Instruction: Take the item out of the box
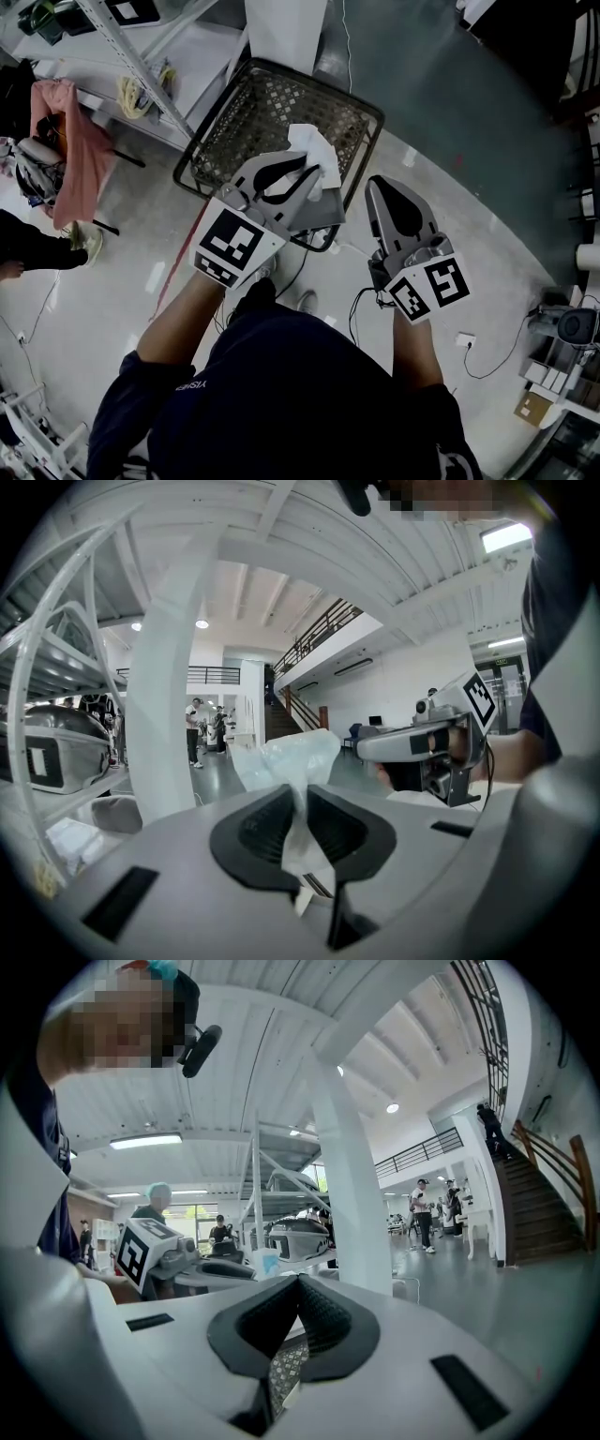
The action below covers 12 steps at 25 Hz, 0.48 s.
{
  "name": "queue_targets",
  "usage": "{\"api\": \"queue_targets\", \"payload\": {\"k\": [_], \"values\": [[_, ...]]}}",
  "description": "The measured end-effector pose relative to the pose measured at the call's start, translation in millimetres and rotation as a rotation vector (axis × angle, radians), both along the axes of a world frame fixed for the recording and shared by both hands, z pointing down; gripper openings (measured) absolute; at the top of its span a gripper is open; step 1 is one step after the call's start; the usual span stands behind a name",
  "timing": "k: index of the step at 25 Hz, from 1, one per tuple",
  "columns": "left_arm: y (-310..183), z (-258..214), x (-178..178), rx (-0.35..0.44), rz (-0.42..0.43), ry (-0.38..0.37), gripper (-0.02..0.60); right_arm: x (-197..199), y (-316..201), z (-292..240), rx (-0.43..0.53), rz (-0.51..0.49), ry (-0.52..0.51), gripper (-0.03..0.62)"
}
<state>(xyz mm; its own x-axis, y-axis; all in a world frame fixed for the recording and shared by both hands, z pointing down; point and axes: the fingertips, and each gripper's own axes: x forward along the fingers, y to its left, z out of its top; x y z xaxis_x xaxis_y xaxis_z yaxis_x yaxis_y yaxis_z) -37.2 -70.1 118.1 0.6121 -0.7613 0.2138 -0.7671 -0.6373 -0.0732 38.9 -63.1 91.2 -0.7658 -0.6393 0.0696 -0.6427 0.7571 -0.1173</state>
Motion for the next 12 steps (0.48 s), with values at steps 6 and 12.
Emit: {"api": "queue_targets", "payload": {"k": [6,12], "values": [[-1.7,0.6,1.4,0.000,-0.001,0.001,0.055,-0.7,-1.0,3.2,-0.009,-0.007,0.002,0.023],[-0.3,3.0,5.6,-0.002,0.002,-0.004,0.055,0.5,0.9,5.8,-0.015,-0.011,0.004,0.023]]}}
